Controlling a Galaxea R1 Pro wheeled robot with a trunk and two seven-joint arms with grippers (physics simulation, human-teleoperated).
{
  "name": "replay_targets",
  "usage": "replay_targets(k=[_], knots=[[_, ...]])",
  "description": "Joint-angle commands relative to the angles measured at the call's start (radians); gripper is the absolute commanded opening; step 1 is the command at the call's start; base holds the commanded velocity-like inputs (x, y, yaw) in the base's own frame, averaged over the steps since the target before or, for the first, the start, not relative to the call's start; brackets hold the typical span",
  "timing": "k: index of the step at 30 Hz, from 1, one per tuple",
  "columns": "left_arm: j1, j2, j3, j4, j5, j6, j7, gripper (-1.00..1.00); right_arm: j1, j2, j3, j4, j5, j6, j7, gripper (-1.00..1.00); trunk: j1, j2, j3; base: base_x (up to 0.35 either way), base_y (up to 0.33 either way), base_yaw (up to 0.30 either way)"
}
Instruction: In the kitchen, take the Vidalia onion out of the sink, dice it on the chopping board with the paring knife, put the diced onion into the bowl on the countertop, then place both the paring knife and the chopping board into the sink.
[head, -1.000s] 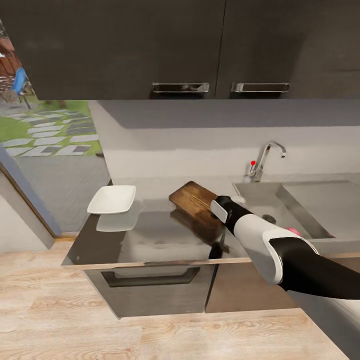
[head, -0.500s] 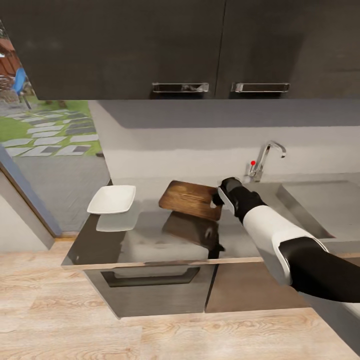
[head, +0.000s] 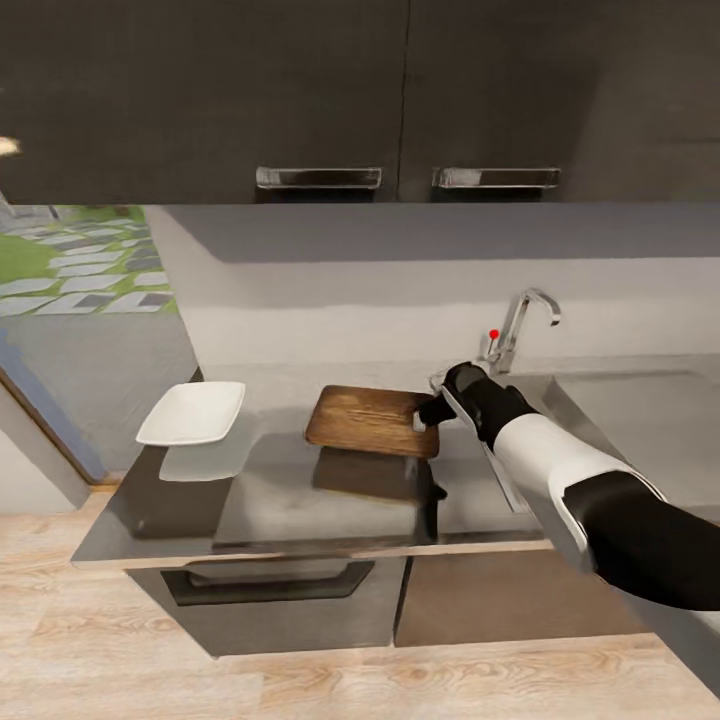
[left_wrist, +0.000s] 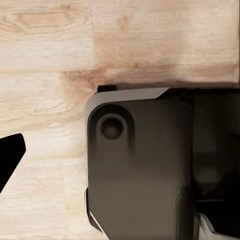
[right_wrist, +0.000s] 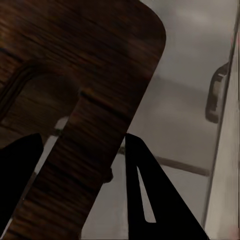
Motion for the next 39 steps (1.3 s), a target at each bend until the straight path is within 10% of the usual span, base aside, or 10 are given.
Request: replay_targets(k=[1, 27, 39], knots=[[0.000, 0.000, 0.000, -0.001, -0.001, -0.002, 0.000, 1.00, -0.001, -0.001, 0.004, 0.001, 0.009, 0.004, 0.011, -1.00, 0.001, -0.001, -0.001, 0.218, -0.223, 0.000], [0.000, 0.002, 0.000, 0.000, -0.001, -0.002, 0.000, 1.00, -0.001, 0.013, 0.047, 0.179, 0.024, -0.155, 0.152, -1.00, 0.001, -0.001, -0.001, 0.024, -0.024, 0.000], [0.000, 0.002, 0.000, 0.000, -0.001, -0.002, 0.000, 1.00, -0.001, 0.013, 0.047, 0.180, 0.113, -0.158, 0.205, -1.00, 0.001, -0.001, -0.001, 0.000, 0.000, 0.000]])
